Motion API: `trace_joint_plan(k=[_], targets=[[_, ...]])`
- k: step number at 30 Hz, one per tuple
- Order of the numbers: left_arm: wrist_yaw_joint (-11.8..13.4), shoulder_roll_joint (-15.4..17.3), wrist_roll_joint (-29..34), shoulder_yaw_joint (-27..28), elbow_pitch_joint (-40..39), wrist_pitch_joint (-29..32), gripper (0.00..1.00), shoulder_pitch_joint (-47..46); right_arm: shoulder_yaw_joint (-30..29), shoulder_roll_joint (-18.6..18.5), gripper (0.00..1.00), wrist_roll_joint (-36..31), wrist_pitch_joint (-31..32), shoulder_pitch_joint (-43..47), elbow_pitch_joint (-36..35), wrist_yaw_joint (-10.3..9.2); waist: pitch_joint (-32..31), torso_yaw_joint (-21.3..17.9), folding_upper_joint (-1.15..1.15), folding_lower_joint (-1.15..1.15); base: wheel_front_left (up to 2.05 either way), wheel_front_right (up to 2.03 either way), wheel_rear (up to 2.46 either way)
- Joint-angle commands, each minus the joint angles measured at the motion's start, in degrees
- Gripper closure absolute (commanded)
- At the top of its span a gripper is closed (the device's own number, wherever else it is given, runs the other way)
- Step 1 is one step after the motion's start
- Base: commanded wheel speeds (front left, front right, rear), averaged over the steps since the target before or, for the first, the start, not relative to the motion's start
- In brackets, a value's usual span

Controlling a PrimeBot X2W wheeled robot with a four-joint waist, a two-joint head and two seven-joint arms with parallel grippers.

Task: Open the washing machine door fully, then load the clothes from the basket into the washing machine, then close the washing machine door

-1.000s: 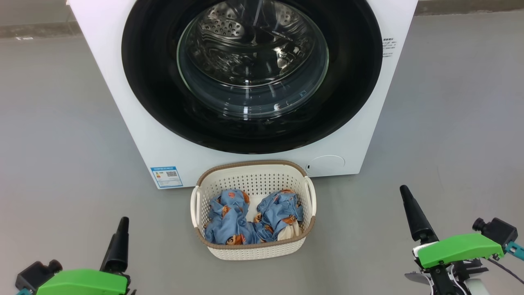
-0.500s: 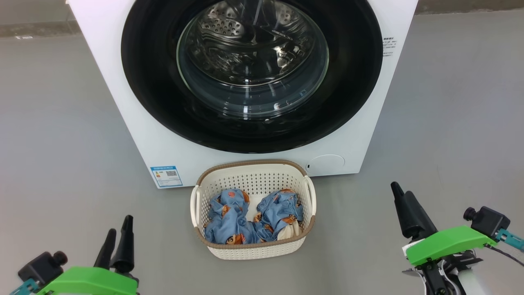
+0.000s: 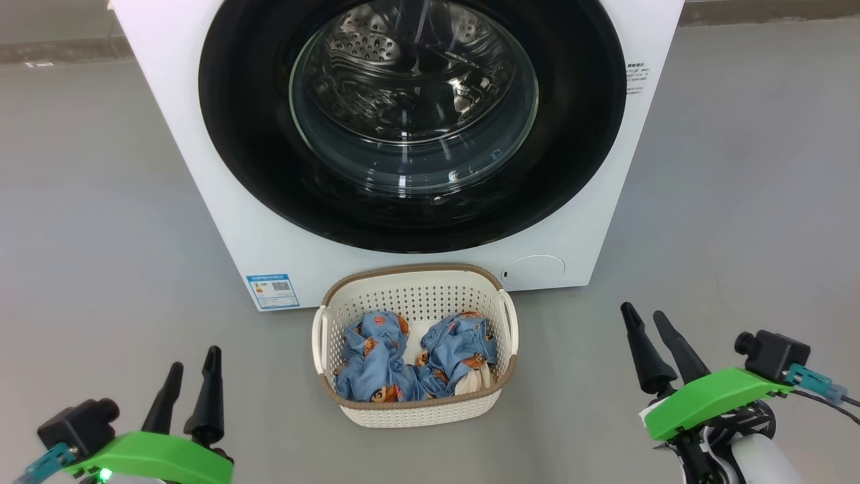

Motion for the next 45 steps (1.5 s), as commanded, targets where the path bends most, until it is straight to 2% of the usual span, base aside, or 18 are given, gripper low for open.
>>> trace_joint_plan(k=[1,27,41,45], targets=[[-0.41,1.49,2.52,1.05,-1.33,-0.92,0.0,-2.81,1.38,-0.69,0.0,-2.71,-1.14,-2.77,-0.88,0.06,-0.01,0.03,0.0,0.0,0.0,0.0,0.0],[-0.51,3.52,19.57,-0.47,-0.32,-5.14,0.0,-3.9,1.93,-0.19,0.0,-23.6,-5.33,-4.85,1.02,0.08,-0.16,0.01,0.0,0.0,0.0,0.0,0.0],[-0.57,3.05,30.1,1.6,2.37,-7.5,0.0,-4.67,0.31,0.5,0.0,-36.4,-7.67,-6.37,3.59,0.09,-0.21,-0.23,0.0,0.0,0.0,0.0,0.0],[-0.56,2.43,31.06,2.63,2.95,-7.56,0.0,-4.68,-1.12,0.99,0.0,-37.65,-7.73,-6.31,3.39,0.09,-0.17,-0.32,0.0,0.0,0.0,0.0,0.0]])
